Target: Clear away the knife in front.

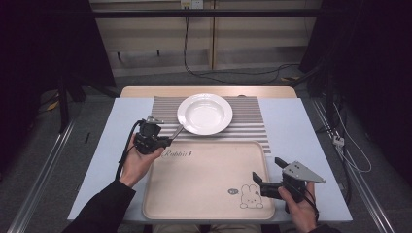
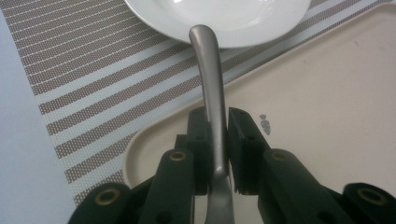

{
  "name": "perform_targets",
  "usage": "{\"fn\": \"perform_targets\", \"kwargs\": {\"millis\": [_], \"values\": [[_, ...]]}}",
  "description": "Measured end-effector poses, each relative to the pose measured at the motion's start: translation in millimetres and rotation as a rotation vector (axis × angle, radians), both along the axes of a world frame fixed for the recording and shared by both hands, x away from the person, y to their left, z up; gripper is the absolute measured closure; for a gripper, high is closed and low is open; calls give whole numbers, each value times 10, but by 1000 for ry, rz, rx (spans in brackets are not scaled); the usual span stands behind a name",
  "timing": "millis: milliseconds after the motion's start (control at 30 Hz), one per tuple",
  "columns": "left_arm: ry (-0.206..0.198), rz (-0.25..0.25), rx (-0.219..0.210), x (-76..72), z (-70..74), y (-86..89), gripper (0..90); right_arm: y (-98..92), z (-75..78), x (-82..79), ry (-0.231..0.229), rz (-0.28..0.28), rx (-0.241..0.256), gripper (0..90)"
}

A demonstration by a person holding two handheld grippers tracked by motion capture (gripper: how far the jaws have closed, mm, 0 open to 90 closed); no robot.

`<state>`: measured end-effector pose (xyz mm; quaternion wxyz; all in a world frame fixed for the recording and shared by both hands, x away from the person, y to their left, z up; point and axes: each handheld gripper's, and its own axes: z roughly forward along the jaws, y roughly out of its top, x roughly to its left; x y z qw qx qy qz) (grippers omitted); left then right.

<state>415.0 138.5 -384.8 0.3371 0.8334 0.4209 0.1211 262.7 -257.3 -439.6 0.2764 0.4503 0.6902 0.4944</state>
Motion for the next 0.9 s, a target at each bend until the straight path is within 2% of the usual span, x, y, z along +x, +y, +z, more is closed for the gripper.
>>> {"fn": "perform_targets", "kwargs": {"millis": [100,133,200,400,467,600,633,700,767,900], "values": [[0,-11,2,-43,-9,-16,797,1,1,-1,0,1,-1,45],[-4,-22,16,-55,0,-13,797,1,1,1,-1,0,0,45],[-3,-24,5,-81,4,-22,797,-1,0,2,0,1,-4,45],[-16,-4,5,-166,-18,-19,797,1,1,-1,0,1,-1,45],[-1,10,-22,-192,-51,-20,797,1,1,-1,0,2,-2,45],[-4,-9,3,-245,-92,-9,797,2,1,-2,1,1,-2,45],[3,-1,-14,-252,-111,-22,797,1,0,0,1,3,-7,45],[4,-4,-7,-255,-123,-27,797,4,0,1,0,3,-7,45],[24,-19,2,-258,-170,-44,797,4,0,0,0,3,-8,45],[42,-18,16,-256,-259,-94,797,2,0,-2,0,1,-4,45]]}}
